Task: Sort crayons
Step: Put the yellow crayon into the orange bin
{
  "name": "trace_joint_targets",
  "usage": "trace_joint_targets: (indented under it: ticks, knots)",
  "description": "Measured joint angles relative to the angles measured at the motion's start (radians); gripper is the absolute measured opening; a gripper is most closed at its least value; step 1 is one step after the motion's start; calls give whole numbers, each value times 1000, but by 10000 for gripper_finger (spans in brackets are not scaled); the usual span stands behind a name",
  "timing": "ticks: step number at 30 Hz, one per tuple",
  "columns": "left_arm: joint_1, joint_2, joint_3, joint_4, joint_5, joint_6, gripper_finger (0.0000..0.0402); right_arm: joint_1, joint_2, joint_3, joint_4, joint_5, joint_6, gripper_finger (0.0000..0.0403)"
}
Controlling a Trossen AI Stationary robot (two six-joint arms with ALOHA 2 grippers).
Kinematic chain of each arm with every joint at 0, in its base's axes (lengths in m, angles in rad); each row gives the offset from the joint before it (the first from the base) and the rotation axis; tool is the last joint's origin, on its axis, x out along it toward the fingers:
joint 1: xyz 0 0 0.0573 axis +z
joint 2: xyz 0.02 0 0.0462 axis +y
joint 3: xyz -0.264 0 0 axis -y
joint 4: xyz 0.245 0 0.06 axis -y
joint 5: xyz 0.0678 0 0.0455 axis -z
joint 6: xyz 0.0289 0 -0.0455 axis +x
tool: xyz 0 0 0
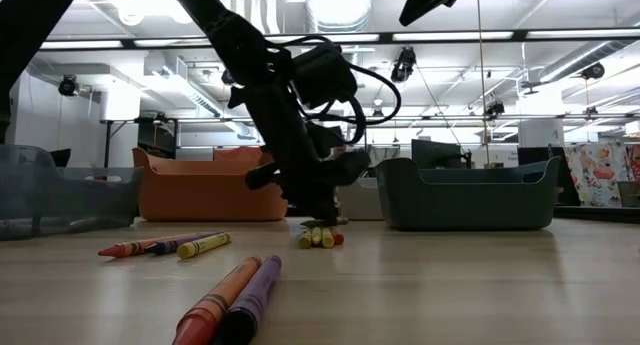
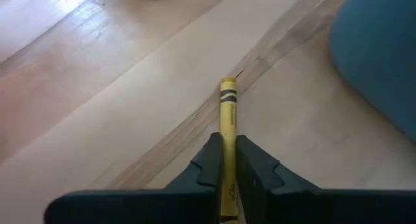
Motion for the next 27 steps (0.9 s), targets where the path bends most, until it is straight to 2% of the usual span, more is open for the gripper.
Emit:
trace_joint_targets:
  ticks: [7,12,16,20,24,27]
  knots:
    - [-10,-142,-9,-95,55,41,2,-2,0,0,-1,0,-23,52]
    - [-7,-318,-7,-206,85,133,1,-4,-1,0,9,0,-28,52]
    - [17,-495,-1,-357,91,184,1,-4,-1,0,41,0,-16,52]
    - [128,-634,-11,-544,76,259,0,-3,1,0,85,-1,12,52]
    - [313,-695,-15,-675,84,328,0,-3,11,1,147,-1,47,52]
    - [474,-686,-38,-674,173,379,0,-4,22,1,192,-1,82,52]
